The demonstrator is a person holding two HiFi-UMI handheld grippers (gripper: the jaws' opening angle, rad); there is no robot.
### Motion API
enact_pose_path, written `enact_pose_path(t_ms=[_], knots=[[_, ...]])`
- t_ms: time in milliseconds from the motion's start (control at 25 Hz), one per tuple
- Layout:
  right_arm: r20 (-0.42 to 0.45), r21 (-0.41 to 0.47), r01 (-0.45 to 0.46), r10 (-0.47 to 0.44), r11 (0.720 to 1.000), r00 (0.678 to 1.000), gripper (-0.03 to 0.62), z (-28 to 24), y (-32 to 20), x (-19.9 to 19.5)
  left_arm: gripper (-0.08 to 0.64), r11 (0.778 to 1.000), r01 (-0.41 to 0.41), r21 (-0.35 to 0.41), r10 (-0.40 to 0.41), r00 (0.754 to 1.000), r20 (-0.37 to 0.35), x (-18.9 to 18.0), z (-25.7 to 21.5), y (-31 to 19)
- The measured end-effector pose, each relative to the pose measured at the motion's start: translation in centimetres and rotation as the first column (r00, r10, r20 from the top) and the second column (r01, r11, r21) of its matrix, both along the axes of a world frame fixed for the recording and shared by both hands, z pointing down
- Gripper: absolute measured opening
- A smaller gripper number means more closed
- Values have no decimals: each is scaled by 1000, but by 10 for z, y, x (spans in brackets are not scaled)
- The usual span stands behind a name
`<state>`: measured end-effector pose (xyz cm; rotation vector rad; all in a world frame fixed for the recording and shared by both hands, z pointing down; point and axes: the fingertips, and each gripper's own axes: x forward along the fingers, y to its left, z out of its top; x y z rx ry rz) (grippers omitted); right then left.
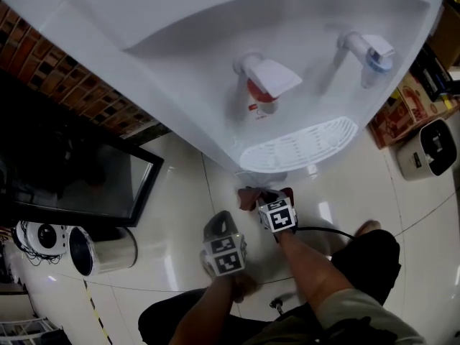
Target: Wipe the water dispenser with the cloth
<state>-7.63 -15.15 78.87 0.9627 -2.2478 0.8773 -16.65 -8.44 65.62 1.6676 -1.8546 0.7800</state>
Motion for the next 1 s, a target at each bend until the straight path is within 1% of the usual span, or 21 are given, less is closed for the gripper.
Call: enact_pose_path(t_ms=[120, 240, 520, 760, 840, 1000], knots=[[-32, -6, -21, 21, 1000, 999, 48, 9, -9, 11, 0, 999, -23, -22, 23, 1000, 3, 6, 7, -1], [-64, -12, -22, 21, 1000, 998, 48, 15, -13, 26, 0, 998, -40, -38, 40, 999, 6, 13, 12, -3], [-126, -11, -69, 67, 998, 990, 49, 15, -33, 86, 0, 994, -101, -48, 103, 994, 34, 42, 15, -20], [-163, -6, -129, 127, 992, 979, 49, 11, -55, 144, 0, 985, -168, -45, 170, 985, 38, 85, 13, -38], [-176, -27, -173, 165, 985, 970, 49, 14, -58, 164, 0, 982, -185, -46, 187, 982, 38, 99, 11, -40], [-202, -54, -284, 268, 957, 942, 49, 17, -67, 195, 0, 971, -233, -44, 235, 972, 25, 127, 7, -41]])
